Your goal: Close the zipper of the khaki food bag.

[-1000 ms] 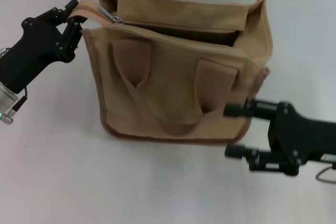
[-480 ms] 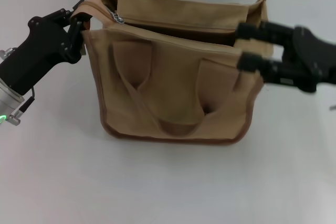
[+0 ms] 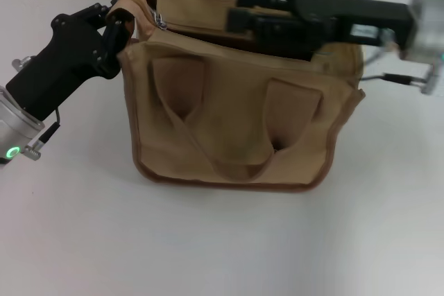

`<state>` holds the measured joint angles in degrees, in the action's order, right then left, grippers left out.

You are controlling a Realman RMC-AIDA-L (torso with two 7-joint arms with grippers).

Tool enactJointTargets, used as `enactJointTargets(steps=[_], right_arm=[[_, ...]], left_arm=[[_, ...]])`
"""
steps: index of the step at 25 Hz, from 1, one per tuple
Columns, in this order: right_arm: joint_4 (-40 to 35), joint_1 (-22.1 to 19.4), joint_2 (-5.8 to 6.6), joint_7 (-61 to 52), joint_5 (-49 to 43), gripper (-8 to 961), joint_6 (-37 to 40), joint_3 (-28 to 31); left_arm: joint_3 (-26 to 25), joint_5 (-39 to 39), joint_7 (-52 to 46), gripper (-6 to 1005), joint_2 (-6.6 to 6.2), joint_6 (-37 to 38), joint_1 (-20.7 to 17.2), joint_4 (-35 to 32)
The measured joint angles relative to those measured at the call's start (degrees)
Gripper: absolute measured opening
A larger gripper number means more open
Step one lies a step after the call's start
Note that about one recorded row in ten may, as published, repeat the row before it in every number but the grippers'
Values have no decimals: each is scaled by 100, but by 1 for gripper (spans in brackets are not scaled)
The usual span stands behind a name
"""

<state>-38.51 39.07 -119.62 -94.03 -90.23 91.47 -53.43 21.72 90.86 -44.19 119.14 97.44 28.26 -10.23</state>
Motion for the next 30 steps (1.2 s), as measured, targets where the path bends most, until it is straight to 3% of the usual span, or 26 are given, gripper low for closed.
enactJointTargets(steps=[5,16,30], right_arm=[[295,292,-8,2,502,738,-564,-731],[370,290,-18,123,1759,739,-1842,-2181],[710,222,8,953,2058,739,-2034,-2329]], left_arm=[[-5,2,29,22,3,3,74,59],[2,7,-21,22,4,236,399,67],[-28,4,-29,22,-4,0,564,64]])
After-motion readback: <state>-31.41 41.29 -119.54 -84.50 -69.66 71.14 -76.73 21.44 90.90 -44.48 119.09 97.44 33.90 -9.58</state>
